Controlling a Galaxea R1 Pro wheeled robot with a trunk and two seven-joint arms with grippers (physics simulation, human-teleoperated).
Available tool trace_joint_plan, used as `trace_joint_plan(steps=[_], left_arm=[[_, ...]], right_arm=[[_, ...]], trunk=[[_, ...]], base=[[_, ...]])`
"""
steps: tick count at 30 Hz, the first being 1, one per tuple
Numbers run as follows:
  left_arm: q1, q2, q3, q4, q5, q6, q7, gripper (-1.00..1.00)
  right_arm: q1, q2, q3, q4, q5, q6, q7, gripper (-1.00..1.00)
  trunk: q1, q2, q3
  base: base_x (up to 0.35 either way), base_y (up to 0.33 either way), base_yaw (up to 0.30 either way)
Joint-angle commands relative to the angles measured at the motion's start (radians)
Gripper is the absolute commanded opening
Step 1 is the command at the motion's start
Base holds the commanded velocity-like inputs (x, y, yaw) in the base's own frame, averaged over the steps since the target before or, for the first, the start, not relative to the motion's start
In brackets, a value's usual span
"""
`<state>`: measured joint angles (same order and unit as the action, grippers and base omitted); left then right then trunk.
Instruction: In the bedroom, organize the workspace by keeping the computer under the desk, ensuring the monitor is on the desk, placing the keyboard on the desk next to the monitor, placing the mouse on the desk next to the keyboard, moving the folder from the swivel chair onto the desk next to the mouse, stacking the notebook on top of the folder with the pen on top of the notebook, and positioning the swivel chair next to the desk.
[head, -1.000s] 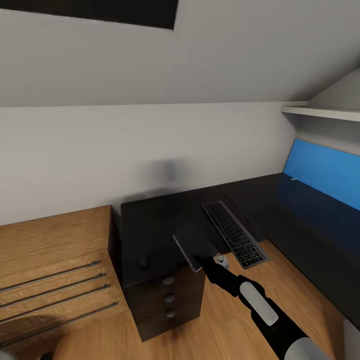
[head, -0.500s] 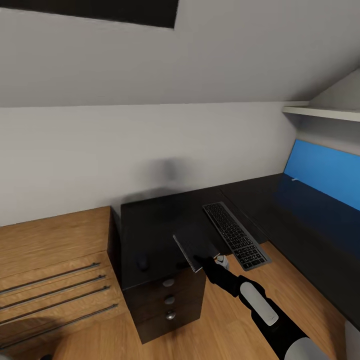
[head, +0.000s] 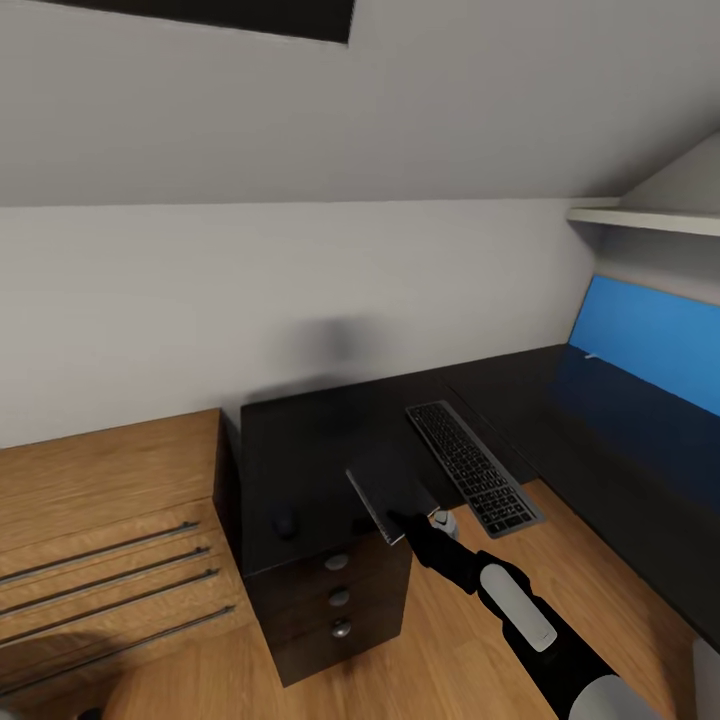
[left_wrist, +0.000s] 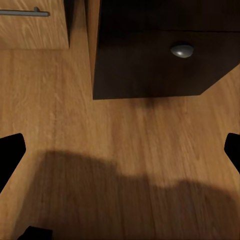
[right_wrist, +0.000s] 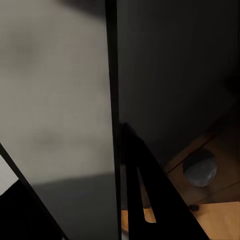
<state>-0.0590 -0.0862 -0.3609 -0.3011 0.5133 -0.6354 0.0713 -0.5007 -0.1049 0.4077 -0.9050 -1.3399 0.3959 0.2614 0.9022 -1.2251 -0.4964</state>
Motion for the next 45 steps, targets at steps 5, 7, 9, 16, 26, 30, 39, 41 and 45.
trace_joint_plan(steps=[5,7,9,16,26,30,39,41,45], left_arm=[[-0.001,0.001,-0.007,0.0,0.004,-0.003,0.008,1.0],[-0.001,0.001,-0.006,0.0,0.005,-0.003,0.008,1.0],[-0.001,0.002,-0.006,0.0,0.005,-0.003,0.008,1.0],[-0.001,0.002,-0.006,0.0,0.006,-0.003,0.008,1.0],[-0.001,0.002,-0.006,0.0,0.007,-0.003,0.009,1.0],[-0.001,0.002,-0.006,0.0,0.007,-0.003,0.009,1.0],[-0.001,0.002,-0.006,0.0,0.006,-0.003,0.009,1.0],[-0.001,0.001,-0.006,0.0,0.006,-0.003,0.008,1.0],[-0.001,0.001,-0.006,0.0,0.006,-0.003,0.008,1.0]], right_arm=[[-0.001,-0.001,0.003,0.001,-0.007,0.001,0.001,-1.0],[-0.001,-0.001,0.003,0.001,-0.007,0.001,0.0,-1.0],[-0.001,-0.001,0.002,0.002,-0.007,0.001,0.001,-1.0],[-0.001,-0.001,0.002,0.017,-0.009,0.001,0.001,-1.0],[-0.001,0.0,0.003,0.029,-0.022,0.005,0.001,-1.0],[-0.001,0.0,0.003,0.037,-0.055,0.006,0.0,-1.0],[-0.001,0.0,0.003,0.058,-0.143,0.01,-0.002,-1.0],[-0.001,0.0,0.003,0.06,-0.151,0.011,-0.002,-1.0],[-0.001,0.0,0.003,0.06,-0.157,0.012,-0.002,-1.0]], trunk=[[0.019,-0.036,-0.017],[0.027,-0.05,-0.023],[0.035,-0.064,-0.029],[0.061,-0.113,-0.051],[0.1,-0.183,-0.083],[0.1,-0.183,-0.083],[0.1,-0.183,-0.083],[0.1,-0.183,-0.083],[0.1,-0.183,-0.083]], base=[[0.0,0.0,0.0],[0.0,0.0,0.0],[0.0,0.0,0.0],[0.0,0.0,0.0],[0.0,0.0,0.0],[0.0,0.0,0.0],[0.0,0.0,0.0],[0.0,0.0,0.0],[0.0,0.0,0.0]])
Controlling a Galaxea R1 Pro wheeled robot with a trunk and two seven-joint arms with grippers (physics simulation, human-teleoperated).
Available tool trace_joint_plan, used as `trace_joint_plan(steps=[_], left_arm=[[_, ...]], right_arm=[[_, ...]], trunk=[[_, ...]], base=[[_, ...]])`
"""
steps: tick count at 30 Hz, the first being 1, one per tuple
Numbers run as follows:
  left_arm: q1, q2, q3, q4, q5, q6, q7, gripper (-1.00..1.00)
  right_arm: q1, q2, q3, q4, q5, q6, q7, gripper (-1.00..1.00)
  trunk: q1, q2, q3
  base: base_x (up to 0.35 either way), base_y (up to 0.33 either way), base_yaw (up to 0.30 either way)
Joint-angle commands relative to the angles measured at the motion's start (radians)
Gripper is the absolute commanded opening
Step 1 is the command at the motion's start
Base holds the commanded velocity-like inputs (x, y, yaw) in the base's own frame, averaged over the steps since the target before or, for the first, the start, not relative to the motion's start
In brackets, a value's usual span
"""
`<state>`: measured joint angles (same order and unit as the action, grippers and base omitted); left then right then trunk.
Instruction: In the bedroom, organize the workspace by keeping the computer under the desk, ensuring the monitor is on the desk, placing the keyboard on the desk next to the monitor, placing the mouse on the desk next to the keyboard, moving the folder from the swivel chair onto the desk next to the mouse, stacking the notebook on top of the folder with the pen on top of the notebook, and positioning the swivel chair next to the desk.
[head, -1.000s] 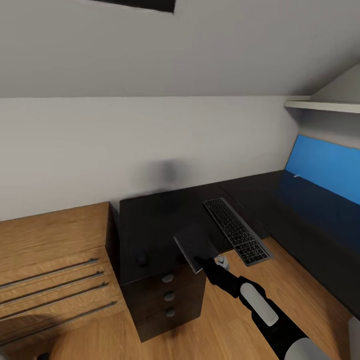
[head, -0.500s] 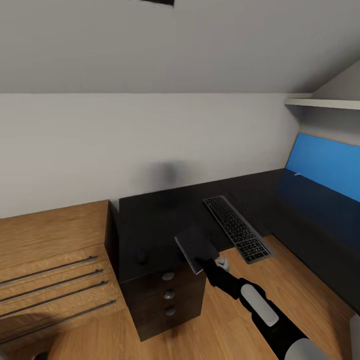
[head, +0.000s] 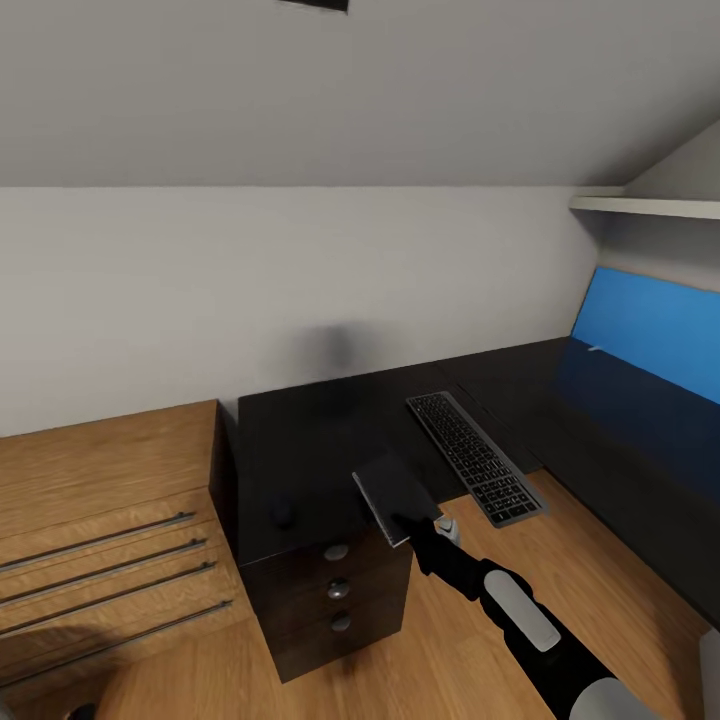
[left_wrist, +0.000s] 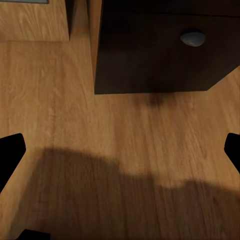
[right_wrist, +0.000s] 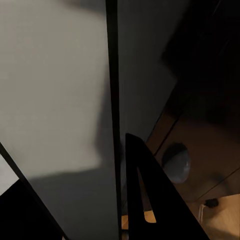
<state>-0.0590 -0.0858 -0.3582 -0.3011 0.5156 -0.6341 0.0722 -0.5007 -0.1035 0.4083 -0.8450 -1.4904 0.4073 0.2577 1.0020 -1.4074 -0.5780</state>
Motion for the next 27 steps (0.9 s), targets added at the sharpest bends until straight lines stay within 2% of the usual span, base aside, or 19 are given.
trace_joint_plan(steps=[1,4,21,27], left_arm=[[-0.001,0.0,-0.008,0.0,0.004,-0.004,0.008,1.0],[-0.001,0.0,-0.008,0.0,0.004,-0.004,0.008,1.0],[-0.001,0.0,-0.008,0.0,0.004,-0.005,0.008,1.0],[-0.001,0.001,-0.008,0.0,0.003,-0.006,0.008,1.0]], right_arm=[[-0.001,-0.001,0.003,0.0,-0.007,0.001,0.002,-1.0],[-0.001,-0.001,0.003,0.0,-0.009,0.002,0.002,-1.0],[-0.001,-0.001,0.004,0.0,-0.01,0.003,0.002,-1.0],[-0.001,-0.001,0.004,0.001,-0.01,0.003,0.002,-1.0]], trunk=[[0.0,0.0,-0.001],[0.0,0.0,-0.001],[0.065,-0.119,-0.054],[0.065,-0.119,-0.054]], base=[[0.0,0.0,0.0],[0.0,0.0,0.0],[0.0,0.0,0.0],[0.0,0.0,0.0]])
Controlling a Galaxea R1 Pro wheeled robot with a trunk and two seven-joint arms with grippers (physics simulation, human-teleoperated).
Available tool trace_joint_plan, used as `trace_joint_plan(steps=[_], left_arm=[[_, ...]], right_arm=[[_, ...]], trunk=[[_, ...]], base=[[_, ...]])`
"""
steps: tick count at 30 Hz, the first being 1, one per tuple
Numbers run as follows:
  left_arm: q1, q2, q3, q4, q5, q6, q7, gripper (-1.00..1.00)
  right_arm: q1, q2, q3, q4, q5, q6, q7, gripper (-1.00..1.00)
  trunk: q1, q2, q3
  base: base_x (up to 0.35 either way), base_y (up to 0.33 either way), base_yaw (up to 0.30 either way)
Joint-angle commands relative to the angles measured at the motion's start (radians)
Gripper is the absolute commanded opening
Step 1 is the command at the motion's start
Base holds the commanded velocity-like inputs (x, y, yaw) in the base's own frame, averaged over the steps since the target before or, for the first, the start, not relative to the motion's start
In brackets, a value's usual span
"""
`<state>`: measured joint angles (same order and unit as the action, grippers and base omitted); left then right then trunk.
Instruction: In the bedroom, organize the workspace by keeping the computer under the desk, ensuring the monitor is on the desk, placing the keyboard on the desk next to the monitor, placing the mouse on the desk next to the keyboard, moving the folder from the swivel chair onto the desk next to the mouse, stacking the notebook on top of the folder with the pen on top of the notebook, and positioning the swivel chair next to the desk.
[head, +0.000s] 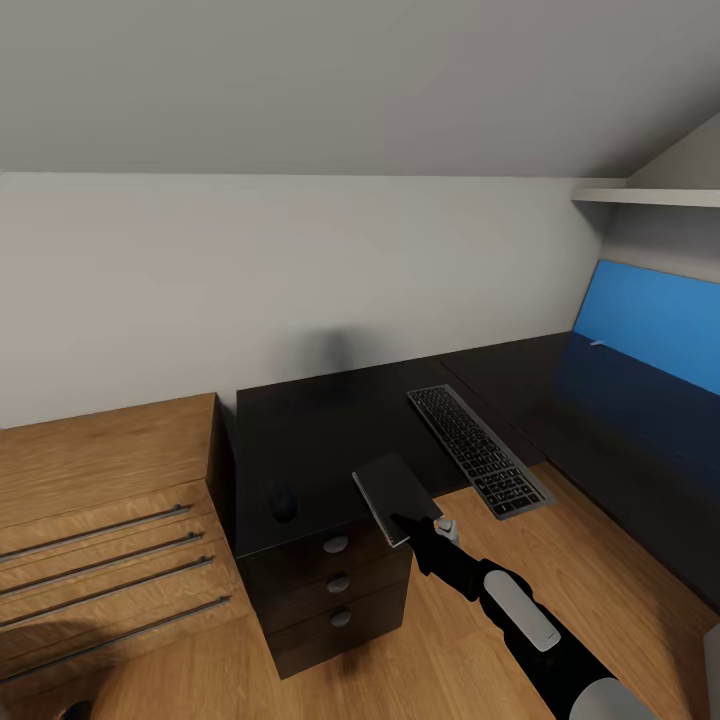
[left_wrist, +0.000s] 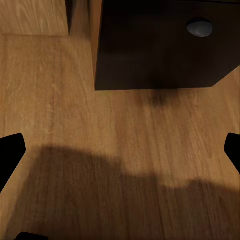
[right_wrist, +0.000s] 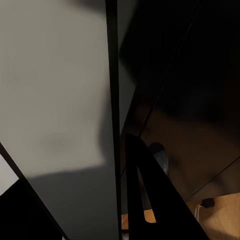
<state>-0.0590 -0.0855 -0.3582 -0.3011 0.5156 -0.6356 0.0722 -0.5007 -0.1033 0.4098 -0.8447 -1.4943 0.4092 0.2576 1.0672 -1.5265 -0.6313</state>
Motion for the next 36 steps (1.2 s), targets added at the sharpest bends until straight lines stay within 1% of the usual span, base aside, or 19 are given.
trace_joint_plan(steps=[1,14,36], left_arm=[[-0.001,0.0,-0.008,0.0,0.003,-0.004,0.008,1.0],[-0.001,0.002,-0.009,0.0,0.001,-0.004,0.006,1.0],[-0.001,0.003,-0.008,0.0,0.001,-0.003,0.006,1.0]], right_arm=[[-0.001,-0.001,0.003,0.0,-0.006,0.001,0.002,-1.0],[-0.001,-0.001,0.003,-0.001,-0.006,0.0,0.002,-1.0],[-0.001,-0.001,0.001,-0.001,-0.006,0.001,0.002,-1.0]], trunk=[[0.0,0.0,-0.001],[0.0,0.0,-0.001],[0.0,0.0,-0.001]], base=[[0.0,0.0,0.0],[0.002,0.0,0.0],[0.053,0.0,0.0]])
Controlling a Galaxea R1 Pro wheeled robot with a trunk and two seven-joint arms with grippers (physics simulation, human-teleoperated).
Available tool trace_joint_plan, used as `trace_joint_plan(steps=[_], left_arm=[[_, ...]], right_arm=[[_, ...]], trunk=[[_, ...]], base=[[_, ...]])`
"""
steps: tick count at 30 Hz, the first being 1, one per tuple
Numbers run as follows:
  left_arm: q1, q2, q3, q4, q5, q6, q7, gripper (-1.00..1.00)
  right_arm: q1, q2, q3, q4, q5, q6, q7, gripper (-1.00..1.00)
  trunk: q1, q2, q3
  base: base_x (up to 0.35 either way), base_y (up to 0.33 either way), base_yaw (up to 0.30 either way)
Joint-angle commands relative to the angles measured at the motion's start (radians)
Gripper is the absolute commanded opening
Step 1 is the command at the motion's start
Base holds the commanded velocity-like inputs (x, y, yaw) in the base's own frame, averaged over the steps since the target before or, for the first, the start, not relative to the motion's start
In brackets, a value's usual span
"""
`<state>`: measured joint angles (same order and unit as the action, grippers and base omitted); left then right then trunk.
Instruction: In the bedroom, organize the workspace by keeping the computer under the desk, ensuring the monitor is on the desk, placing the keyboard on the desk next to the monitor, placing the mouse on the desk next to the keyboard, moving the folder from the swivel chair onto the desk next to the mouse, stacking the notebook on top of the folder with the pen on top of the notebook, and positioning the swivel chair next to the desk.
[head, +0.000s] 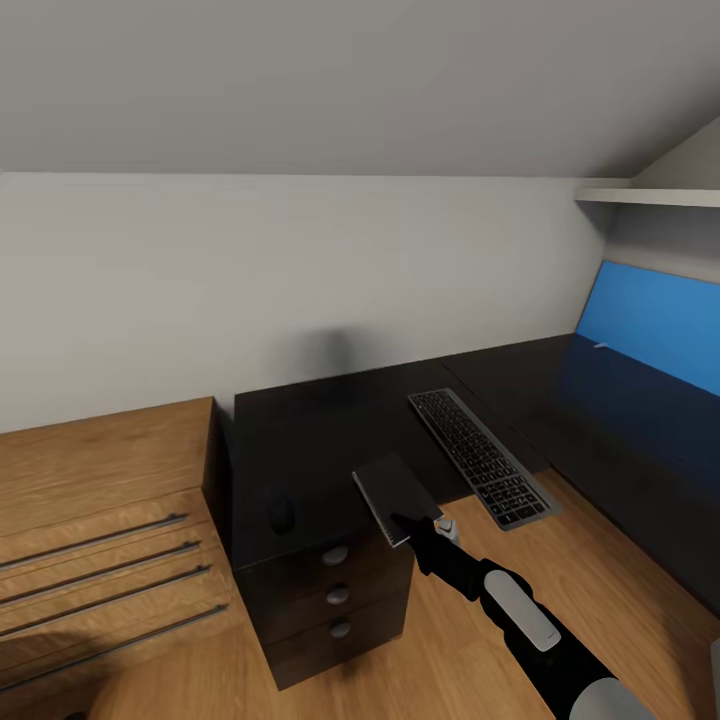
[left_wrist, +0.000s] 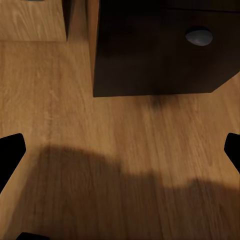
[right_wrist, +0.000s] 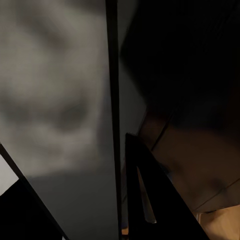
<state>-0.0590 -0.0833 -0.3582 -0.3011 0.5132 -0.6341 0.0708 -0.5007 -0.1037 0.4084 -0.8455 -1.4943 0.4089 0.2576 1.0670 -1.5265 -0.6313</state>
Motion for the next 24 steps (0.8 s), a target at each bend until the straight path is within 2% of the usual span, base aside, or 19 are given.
trace_joint_plan(steps=[1,16,24], left_arm=[[-0.001,0.0,-0.008,0.0,0.004,-0.004,0.007,1.0],[-0.001,0.0,-0.008,0.0,0.004,-0.005,0.007,1.0],[-0.001,0.001,-0.008,0.0,0.004,-0.004,0.007,1.0]], right_arm=[[-0.001,-0.001,0.003,0.0,-0.006,0.001,0.002,-1.0],[-0.001,-0.001,0.003,0.0,-0.006,0.001,0.002,-1.0],[-0.001,-0.001,0.003,0.0,-0.006,0.001,0.002,-1.0]], trunk=[[0.0,0.0,-0.001],[0.0,0.0,-0.001],[0.0,0.0,-0.001]], base=[[0.07,0.0,0.0],[0.019,0.0,0.0],[0.097,0.0,0.0]])
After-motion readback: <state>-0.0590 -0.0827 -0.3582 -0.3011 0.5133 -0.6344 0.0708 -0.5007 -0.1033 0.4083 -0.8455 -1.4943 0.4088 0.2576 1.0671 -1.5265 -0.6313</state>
